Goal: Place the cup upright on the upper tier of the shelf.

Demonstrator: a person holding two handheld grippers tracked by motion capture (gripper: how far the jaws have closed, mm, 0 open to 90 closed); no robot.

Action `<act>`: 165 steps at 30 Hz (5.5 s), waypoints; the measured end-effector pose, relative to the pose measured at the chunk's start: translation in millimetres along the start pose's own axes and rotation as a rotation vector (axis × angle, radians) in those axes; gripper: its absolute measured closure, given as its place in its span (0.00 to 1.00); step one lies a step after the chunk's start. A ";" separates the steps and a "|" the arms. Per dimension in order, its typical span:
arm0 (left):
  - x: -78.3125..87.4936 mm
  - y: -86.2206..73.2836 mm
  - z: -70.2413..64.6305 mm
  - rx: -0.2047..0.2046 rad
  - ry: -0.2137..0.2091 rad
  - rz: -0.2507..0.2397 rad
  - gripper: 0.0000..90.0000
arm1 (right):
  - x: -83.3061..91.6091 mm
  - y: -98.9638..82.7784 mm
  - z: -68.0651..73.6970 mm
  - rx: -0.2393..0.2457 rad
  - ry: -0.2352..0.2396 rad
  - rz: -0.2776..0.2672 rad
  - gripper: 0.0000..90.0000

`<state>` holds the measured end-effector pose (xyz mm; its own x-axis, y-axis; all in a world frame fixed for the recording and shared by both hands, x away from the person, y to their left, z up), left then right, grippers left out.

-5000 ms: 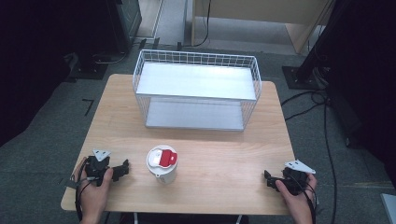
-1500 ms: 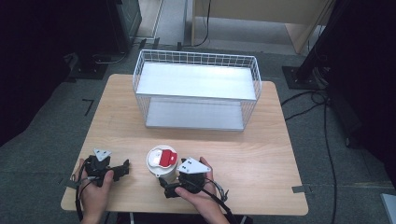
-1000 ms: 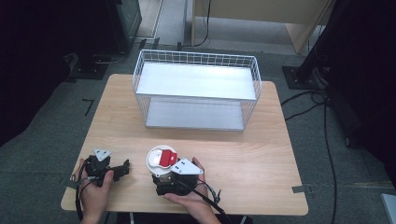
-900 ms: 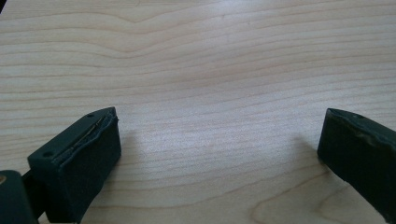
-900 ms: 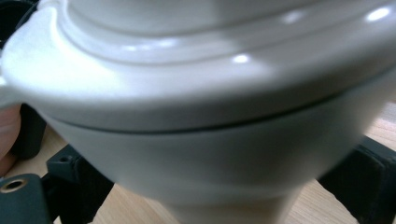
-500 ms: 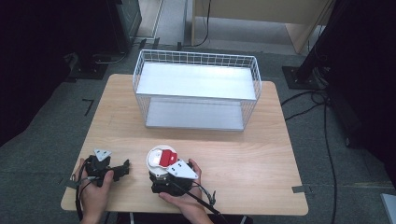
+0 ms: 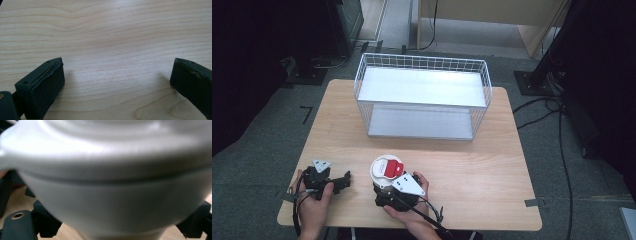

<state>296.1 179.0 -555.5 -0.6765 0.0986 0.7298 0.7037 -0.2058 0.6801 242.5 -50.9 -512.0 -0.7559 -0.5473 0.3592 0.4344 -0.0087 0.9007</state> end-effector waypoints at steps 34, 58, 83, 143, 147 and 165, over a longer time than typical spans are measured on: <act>0.0 0.1 0.0 -0.001 -0.001 0.000 0.00 | 31.7 72.6 -29.6 0.021 -0.053 -0.130 0.14; -0.1 0.1 0.0 -0.001 -0.001 0.000 0.00 | 52.2 128.6 -68.0 0.015 -0.124 -0.192 0.15; -0.1 0.1 -0.1 -0.001 -0.001 -0.001 0.00 | 63.8 172.7 -100.7 -0.003 -0.184 -0.227 0.15; -0.2 0.2 -0.1 0.002 -0.002 -0.003 0.00 | 2.1 268.4 -195.0 -0.042 -0.406 -0.268 0.15; -0.2 0.2 -0.1 0.002 -0.002 -0.004 0.00 | -1.7 271.7 -196.6 -0.041 -0.416 -0.264 0.15; -0.2 0.2 -0.3 0.003 -0.003 -0.004 0.00 | -14.6 275.3 -208.7 -0.047 -0.398 -0.273 0.15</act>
<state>296.3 178.7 -555.6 -0.6788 0.1020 0.7272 0.7016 -0.2020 0.6833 475.3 -220.0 -320.3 -0.9702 -0.1566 0.1848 0.2085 -0.1508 0.9663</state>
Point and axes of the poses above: each handheld gripper's, and its own axes: x roughly backward along the jaws, y roughly out of its top, z roughly to its left, the point moved 5 cm from there along -x, roughly forward along the jaws, and after that the axes turned 5 degrees about -x, right-handed, at the moved point
